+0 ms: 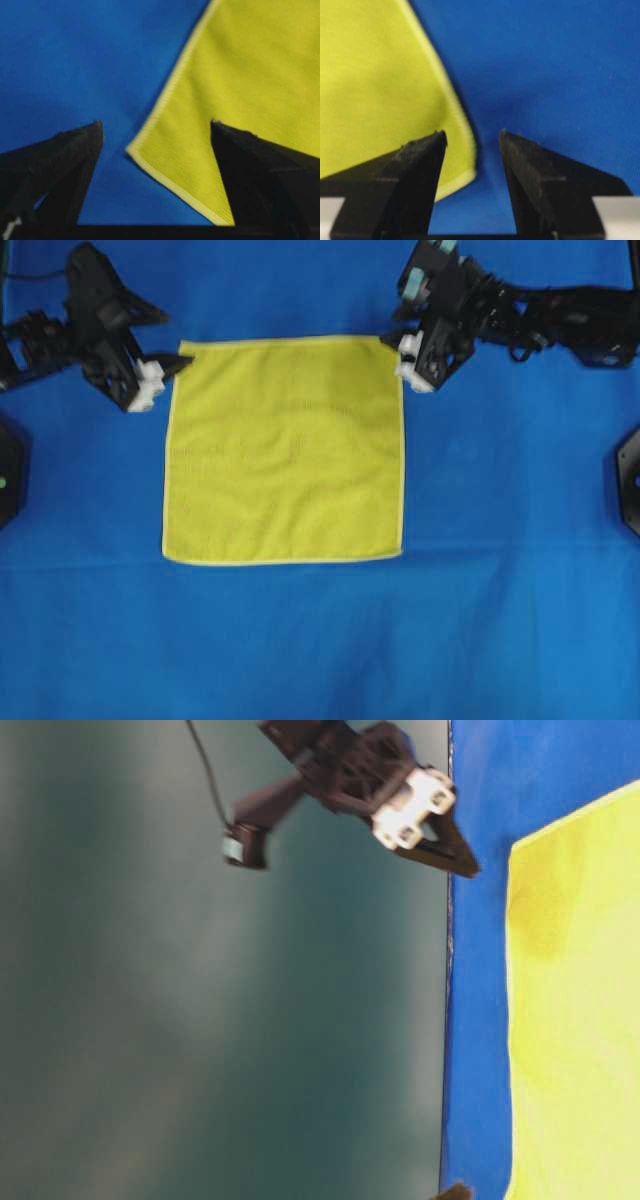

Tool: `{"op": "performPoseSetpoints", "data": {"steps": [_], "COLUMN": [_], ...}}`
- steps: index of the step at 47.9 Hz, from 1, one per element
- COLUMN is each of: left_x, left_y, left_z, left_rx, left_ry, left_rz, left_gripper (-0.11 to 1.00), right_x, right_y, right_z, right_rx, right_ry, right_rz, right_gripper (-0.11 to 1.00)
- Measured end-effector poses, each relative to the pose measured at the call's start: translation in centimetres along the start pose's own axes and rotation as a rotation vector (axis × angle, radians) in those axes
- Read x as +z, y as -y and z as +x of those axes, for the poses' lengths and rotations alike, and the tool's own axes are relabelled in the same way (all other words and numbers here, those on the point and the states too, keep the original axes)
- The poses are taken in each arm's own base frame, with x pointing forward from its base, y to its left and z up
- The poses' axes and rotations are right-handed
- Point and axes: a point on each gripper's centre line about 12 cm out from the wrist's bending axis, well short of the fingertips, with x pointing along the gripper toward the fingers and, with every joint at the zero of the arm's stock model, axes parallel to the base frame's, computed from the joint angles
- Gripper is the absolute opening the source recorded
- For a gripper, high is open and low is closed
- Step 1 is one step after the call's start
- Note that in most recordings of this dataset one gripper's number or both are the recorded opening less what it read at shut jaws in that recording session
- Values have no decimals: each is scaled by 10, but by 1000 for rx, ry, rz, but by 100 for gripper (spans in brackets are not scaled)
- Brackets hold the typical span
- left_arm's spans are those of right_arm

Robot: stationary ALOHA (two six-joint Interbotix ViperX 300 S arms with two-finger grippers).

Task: Fold the yellow towel.
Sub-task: 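Move both grippers to the towel's far corners and grasp them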

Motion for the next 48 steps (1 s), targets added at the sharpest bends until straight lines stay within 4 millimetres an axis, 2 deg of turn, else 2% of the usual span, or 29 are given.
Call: {"op": "performPoseSetpoints", "data": {"steps": [6, 14, 25, 28, 34, 35, 40, 48], "left_x": [-10, -25, -34, -35, -38, -38, -38, -39], "left_y": [-8, -16, -21, -21, -21, -20, -18, -17], "left_z": [15, 33, 41, 41, 41, 41, 42, 41], "left_rx": [24, 48, 60, 60, 58, 58, 50, 47], "left_ry": [-39, -104, -139, -153, -182, -188, -191, -199], "left_rz": [-14, -27, -34, -33, -24, -23, -12, -13], "left_gripper": [82, 82, 76, 66, 33, 25, 2, 1], "right_x": [-7, -12, -14, -14, -15, -15, -16, -16], "right_y": [4, 7, 7, 7, -4, -6, -7, -6], "right_z": [15, 24, 26, 26, 26, 26, 26, 26], "right_rx": [-7, -11, -10, -10, 10, 13, 15, 13], "right_ry": [-32, -53, -59, -60, -69, -70, -79, -81], "right_rz": [-1, 6, 4, 2, -21, -25, -27, -23], "right_gripper": [53, 53, 49, 41, 5, 2, 1, 1]}}
